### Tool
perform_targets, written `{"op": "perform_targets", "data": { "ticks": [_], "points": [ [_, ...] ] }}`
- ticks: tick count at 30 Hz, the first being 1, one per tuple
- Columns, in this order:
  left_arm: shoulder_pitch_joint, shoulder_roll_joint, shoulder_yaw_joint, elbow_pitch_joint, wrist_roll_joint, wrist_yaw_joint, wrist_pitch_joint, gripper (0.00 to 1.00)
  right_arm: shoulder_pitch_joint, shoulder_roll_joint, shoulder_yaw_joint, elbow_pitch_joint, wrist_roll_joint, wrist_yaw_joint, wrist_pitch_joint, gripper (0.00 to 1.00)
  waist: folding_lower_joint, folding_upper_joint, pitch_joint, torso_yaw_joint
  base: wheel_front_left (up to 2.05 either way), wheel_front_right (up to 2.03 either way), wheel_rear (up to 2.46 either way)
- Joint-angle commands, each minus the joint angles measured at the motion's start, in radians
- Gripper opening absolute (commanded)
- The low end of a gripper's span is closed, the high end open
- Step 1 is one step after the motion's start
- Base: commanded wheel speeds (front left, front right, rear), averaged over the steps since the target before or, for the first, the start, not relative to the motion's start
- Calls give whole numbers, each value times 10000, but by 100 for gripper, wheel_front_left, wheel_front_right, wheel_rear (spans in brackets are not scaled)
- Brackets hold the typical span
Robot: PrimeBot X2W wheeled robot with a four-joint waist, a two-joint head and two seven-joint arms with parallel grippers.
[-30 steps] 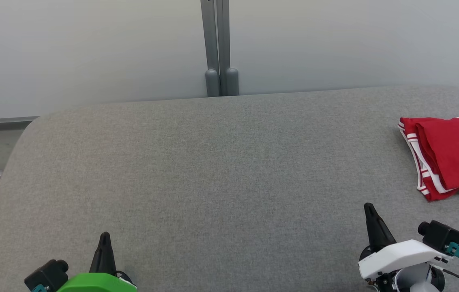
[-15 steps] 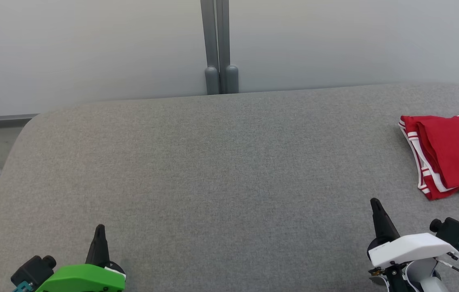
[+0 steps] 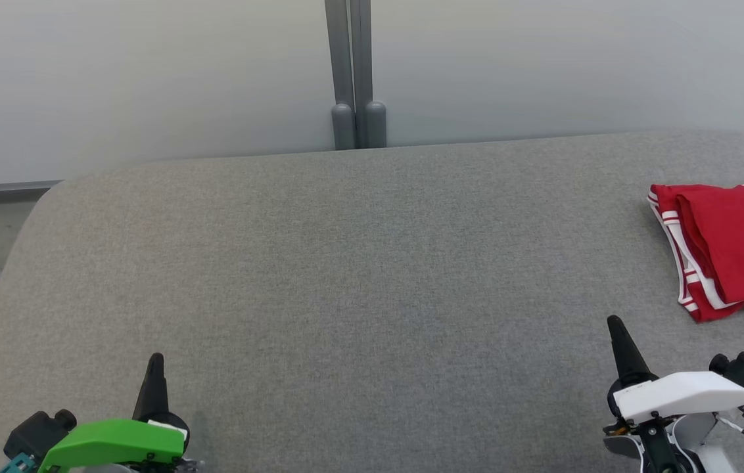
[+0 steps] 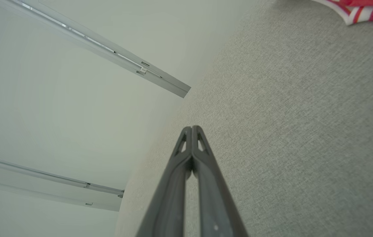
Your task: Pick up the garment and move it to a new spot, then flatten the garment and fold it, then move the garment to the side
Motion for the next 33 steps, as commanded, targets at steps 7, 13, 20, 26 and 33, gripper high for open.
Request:
{"op": "perform_targets", "data": {
  "ticks": [7, 13, 20, 26, 33],
  "points": [
    [-401, 34, 214, -150, -868, -192, 223, 0, -298, -60, -174, -178, 915, 6, 256, 0, 0, 0, 45, -1, 0, 0, 0],
    [-482, 35, 324, -167, -1411, -277, 386, 0, -341, -61, -277, -206, 1500, 6, 419, 0, 0, 0, 81, -3, 0, 0, 0],
    [-560, 37, 450, -191, -2026, -368, 564, 0, -384, -59, -387, -236, 2157, 5, 599, 0, 0, 0, 123, -4, 0, 0, 0],
    [-627, 38, 541, -208, -2503, -445, 710, 0, -407, -58, -477, -258, 2674, 6, 752, 0, 0, 0, 159, -5, 0, 0, 0],
    [-717, 39, 648, -227, -3043, -529, 858, 0, -436, -56, -581, -284, 3240, 6, 904, 0, 0, 0, 200, -7, 0, 0, 0]
  ]
}}
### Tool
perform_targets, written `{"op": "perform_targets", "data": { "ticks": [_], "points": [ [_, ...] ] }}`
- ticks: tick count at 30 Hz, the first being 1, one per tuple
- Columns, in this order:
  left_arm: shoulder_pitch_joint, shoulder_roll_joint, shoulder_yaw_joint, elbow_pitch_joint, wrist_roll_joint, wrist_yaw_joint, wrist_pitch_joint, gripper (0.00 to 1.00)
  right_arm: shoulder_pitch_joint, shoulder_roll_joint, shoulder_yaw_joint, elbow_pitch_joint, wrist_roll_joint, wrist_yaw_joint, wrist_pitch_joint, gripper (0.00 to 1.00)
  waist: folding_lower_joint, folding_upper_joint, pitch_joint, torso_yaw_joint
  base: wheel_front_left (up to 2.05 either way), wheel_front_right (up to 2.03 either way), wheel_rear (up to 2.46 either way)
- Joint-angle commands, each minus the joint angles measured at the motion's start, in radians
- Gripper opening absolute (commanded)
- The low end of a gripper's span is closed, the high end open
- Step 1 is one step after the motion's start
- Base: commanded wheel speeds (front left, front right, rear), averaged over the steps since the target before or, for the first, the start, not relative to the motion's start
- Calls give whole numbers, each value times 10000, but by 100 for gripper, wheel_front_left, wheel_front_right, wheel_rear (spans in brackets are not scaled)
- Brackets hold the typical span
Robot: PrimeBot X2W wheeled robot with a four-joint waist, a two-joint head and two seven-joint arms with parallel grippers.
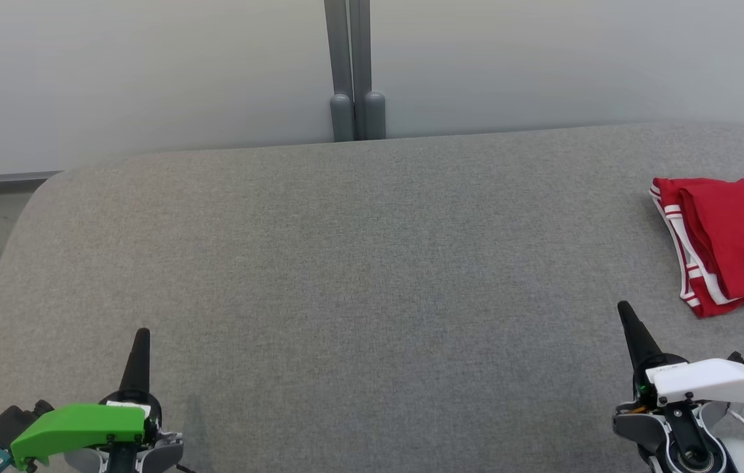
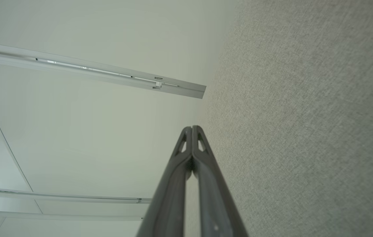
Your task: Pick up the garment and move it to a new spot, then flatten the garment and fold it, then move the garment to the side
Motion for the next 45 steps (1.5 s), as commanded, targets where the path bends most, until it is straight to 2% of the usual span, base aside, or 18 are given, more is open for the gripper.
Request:
{"op": "perform_targets", "data": {
  "ticks": [1, 36, 45],
  "points": [
    [-271, 40, 77, -95, -198, -102, 69, 0, -183, -52, -65, -110, 229, 6, 71, 0, 0, 0, 8, 0, 0, 0, 0],
    [-569, 47, 528, -159, -2518, -445, 713, 0, -317, -34, -498, -207, 2656, 5, 769, 0, 0, 0, 218, -7, 0, 0, 0],
    [-557, 47, 535, -157, -2544, -458, 750, 0, -297, -25, -517, -207, 2711, 5, 800, 0, 0, 0, 228, -8, 0, 0, 0]
  ]
}}
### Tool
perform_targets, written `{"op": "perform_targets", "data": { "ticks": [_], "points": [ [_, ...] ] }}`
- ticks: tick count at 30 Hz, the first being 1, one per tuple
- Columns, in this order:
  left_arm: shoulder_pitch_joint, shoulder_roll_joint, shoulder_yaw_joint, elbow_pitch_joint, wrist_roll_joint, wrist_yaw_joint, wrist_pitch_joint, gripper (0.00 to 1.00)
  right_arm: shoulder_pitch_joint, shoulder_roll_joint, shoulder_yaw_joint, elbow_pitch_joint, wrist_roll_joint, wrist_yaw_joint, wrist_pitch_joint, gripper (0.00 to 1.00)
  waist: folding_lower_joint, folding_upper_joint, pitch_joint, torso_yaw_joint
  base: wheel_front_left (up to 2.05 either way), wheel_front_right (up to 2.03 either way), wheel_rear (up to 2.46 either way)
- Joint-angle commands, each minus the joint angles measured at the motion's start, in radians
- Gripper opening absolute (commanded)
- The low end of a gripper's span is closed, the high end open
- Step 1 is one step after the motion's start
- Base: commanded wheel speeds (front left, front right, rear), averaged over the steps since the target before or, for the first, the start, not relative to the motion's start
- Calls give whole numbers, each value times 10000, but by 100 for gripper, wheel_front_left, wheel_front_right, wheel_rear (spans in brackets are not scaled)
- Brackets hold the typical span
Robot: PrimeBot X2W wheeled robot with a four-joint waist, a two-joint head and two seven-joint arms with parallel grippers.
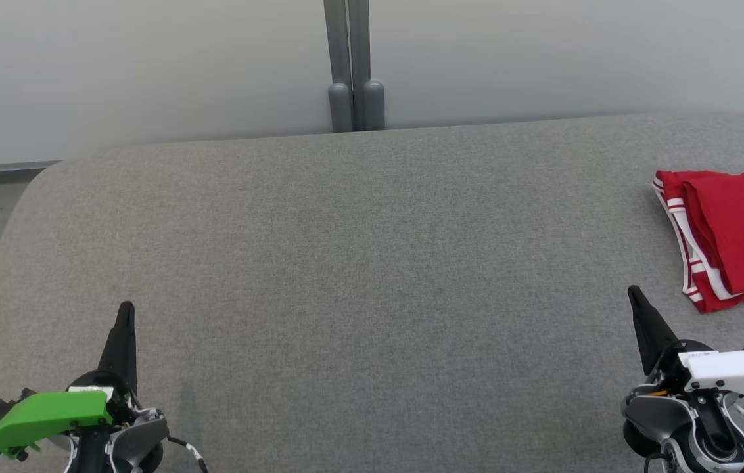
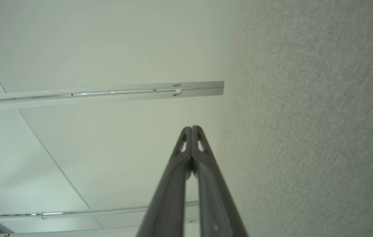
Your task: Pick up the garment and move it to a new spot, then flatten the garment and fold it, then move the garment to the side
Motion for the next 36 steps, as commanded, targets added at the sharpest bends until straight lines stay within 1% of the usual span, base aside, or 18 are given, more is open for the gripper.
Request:
{"op": "perform_targets", "data": {
  "ticks": [1, 36],
  "points": [
    [-116, 47, 30, -25, -1, -61, 40, 0, -70, -28, -27, -54, 34, 7, 57, 0, 0, 0, -1, 0, 0, 0, 0],
    [-115, 47, 27, -26, -4, -60, 37, 0, -72, -3, -50, -52, -4, 7, 58, 0, 0, 0, -1, 0, 0, 0, 0]
  ]
}}
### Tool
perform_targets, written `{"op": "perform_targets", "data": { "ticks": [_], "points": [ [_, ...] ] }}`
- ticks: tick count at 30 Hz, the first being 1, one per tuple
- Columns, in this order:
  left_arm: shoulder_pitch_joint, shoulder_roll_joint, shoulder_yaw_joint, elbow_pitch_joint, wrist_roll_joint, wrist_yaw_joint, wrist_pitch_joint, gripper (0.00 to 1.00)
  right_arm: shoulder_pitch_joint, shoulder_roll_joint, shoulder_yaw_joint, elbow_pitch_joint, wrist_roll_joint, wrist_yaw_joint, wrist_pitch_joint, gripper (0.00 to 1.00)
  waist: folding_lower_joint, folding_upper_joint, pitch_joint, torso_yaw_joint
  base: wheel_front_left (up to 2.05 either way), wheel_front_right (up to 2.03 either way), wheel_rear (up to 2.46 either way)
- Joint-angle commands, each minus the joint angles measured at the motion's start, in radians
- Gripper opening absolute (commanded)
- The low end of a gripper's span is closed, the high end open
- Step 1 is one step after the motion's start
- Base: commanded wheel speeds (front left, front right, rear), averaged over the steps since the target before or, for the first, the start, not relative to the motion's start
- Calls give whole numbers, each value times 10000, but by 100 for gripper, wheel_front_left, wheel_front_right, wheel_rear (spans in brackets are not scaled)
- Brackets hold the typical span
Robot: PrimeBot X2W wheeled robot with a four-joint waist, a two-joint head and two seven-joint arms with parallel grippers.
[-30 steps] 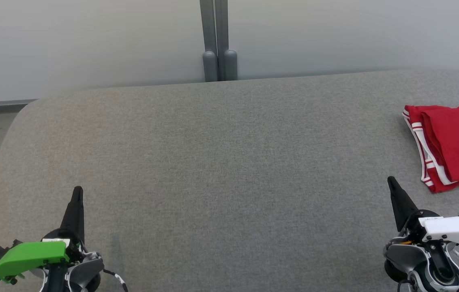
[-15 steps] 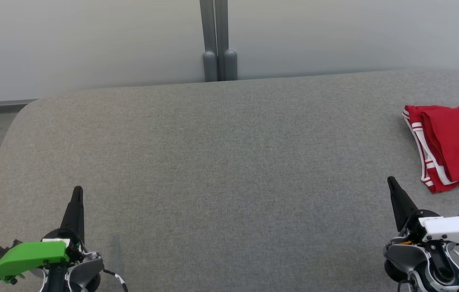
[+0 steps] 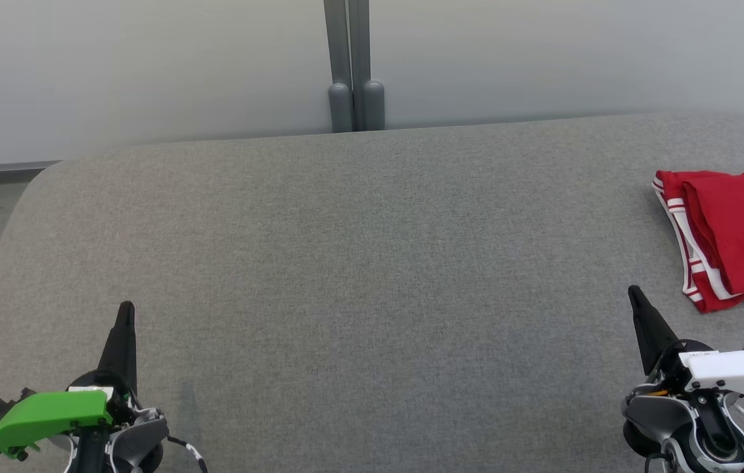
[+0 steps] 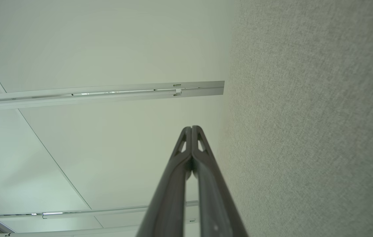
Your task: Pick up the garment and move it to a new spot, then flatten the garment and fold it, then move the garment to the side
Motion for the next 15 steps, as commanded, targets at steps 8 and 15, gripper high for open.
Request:
{"op": "perform_targets", "data": {
  "ticks": [8, 15],
  "points": [
    [-115, 47, 26, -25, -4, -58, 37, 0, -69, -7, -26, -52, -10, 7, 20, 0, 0, 0, 0, 0, 0, 0, 0],
    [-115, 47, 26, -24, -5, -58, 36, 0, -70, -4, -29, -52, -14, 7, 25, 0, 0, 0, 0, 0, 0, 0, 0]
  ]
}}
